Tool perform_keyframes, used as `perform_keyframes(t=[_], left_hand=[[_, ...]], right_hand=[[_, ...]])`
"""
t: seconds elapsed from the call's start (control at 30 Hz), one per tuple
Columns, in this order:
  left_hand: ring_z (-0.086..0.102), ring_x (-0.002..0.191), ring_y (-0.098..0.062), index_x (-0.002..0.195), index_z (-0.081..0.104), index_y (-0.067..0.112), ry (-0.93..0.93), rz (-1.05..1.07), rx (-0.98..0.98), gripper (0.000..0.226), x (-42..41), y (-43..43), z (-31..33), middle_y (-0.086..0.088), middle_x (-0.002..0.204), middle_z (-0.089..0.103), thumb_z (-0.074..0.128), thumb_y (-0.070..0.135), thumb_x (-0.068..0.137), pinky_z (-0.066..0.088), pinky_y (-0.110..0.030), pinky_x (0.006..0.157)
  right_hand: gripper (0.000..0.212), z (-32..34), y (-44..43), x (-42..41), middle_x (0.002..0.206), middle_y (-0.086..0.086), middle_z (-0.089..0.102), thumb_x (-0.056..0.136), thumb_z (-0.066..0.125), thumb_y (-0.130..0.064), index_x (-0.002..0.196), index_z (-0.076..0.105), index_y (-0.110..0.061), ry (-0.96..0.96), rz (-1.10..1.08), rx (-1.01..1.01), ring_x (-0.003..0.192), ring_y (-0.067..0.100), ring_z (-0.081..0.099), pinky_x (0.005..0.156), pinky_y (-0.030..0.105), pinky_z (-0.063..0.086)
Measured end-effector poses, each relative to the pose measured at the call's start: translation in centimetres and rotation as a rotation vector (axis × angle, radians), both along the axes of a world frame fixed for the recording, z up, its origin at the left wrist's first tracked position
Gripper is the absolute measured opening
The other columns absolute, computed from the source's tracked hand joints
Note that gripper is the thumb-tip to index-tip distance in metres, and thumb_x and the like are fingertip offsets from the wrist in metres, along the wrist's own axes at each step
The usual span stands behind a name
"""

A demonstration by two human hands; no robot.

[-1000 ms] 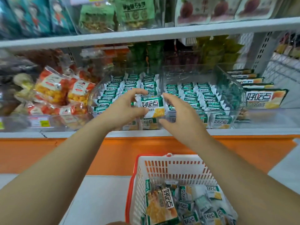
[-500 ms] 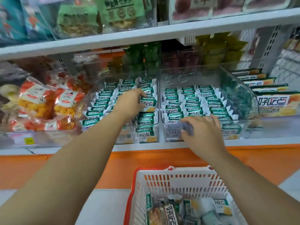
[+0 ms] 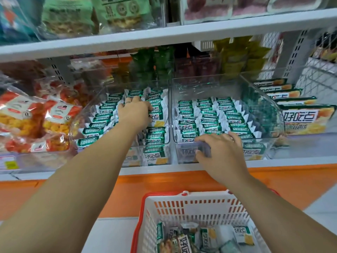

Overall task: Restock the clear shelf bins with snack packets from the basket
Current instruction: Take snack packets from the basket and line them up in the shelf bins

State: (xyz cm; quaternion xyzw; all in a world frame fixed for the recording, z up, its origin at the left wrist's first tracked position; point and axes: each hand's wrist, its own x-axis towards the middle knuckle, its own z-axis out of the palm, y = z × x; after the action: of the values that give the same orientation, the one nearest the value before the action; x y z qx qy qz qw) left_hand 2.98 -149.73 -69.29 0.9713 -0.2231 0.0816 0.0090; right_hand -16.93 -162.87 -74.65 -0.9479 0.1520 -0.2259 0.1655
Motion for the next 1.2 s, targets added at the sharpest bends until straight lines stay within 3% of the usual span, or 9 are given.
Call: perform_keyframes(t=[0.13,0.3,0.37,0.43,0.6,0.7,0.83,1.03,1.2], left_hand=[[0.033,0.131,-0.033,0.132,0.051,0.032,0.023,-0.021,-0.052,0.048,-1.6,0.6,0.2,-0.007,0.139,0.039,0.066,0.037,0.086,0.023,-0.049,0.11],[0.046,0.117,-0.024,0.117,0.061,0.026,-0.254,-0.173,-0.525,0.028,-8.8,3.1,-2.0,0.001,0.123,0.055,0.06,0.028,0.089,0.025,-0.039,0.102],[0.051,0.105,-0.019,0.108,0.063,0.023,-0.33,-0.295,-0.628,0.023,-12.4,4.3,-4.2,0.002,0.111,0.059,0.056,0.023,0.086,0.031,-0.036,0.091],[0.056,0.098,-0.017,0.104,0.064,0.021,-0.243,-0.425,-0.639,0.022,-14.4,5.3,-7.1,0.004,0.104,0.062,0.052,0.019,0.086,0.041,-0.038,0.084],[0.063,0.085,-0.016,0.108,0.066,0.021,0.225,-0.537,-0.397,0.023,-15.2,6.4,-13.7,0.005,0.103,0.064,0.051,0.016,0.091,0.055,-0.039,0.071],[0.061,0.1,-0.014,0.122,0.06,0.025,0.525,-0.492,-0.076,0.029,-15.3,6.1,-16.9,0.009,0.123,0.058,0.049,0.022,0.095,0.052,-0.031,0.087],[0.046,0.123,-0.018,0.137,0.046,0.02,0.84,-0.49,0.198,0.039,-15.9,5.8,-21.3,0.0,0.14,0.045,0.047,0.029,0.099,0.036,-0.025,0.096],[0.038,0.135,-0.021,0.15,0.021,0.025,1.112,-0.471,0.308,0.062,-17.5,5.6,-26.7,-0.001,0.154,0.029,0.051,0.035,0.097,0.036,-0.035,0.108],[0.013,0.145,-0.026,0.152,0.014,0.03,1.162,-0.426,0.307,0.062,-18.0,5.7,-28.8,-0.003,0.16,0.011,0.044,0.035,0.098,0.017,-0.044,0.117]], right_hand=[[0.034,-0.1,0.4,-0.4,0.121,-0.012,0.058,0.089,0.058,-0.028,0.123,0.059,-0.03,-0.024,0.057,-0.022,0.12,0.013,0.044,0.117,0.039,0.006],[0.022,-0.5,2.0,-1.2,0.097,-0.002,0.066,0.082,0.057,-0.01,0.1,0.069,-0.014,-0.206,0.31,-0.062,0.093,0.02,0.059,0.083,0.034,0.047],[0.021,-1.3,2.2,-1.9,0.097,-0.001,0.068,0.085,0.056,-0.011,0.101,0.069,-0.013,-0.117,0.378,-0.043,0.088,0.019,0.062,0.075,0.032,0.051],[0.021,-2.7,2.0,-3.0,0.102,-0.004,0.066,0.09,0.054,-0.015,0.106,0.067,-0.018,0.089,0.411,-0.019,0.092,0.017,0.061,0.075,0.03,0.049],[0.029,-9.0,-1.0,-6.2,0.115,-0.008,0.063,0.095,0.045,-0.023,0.119,0.06,-0.025,0.655,0.351,-0.079,0.095,0.013,0.058,0.08,0.028,0.047],[0.03,-13.5,-3.5,-8.3,0.116,0.001,0.062,0.094,0.049,-0.023,0.124,0.056,-0.019,0.91,0.212,0.037,0.091,0.016,0.055,0.076,0.026,0.042],[0.038,-19.1,-4.8,-10.7,0.128,0.009,0.056,0.091,0.057,-0.021,0.127,0.053,-0.01,1.176,0.108,0.122,0.114,0.023,0.054,0.087,0.028,0.042],[0.066,-27.0,-2.7,-11.5,0.142,0.013,0.038,0.083,0.068,-0.022,0.14,0.036,-0.014,1.281,0.089,0.273,0.125,0.028,0.045,0.099,0.034,0.043],[0.092,-30.1,-1.8,-13.4,0.148,0.008,0.027,0.072,0.07,-0.055,0.145,0.021,-0.028,1.289,0.044,0.175,0.127,0.03,0.043,0.098,0.04,0.044]])
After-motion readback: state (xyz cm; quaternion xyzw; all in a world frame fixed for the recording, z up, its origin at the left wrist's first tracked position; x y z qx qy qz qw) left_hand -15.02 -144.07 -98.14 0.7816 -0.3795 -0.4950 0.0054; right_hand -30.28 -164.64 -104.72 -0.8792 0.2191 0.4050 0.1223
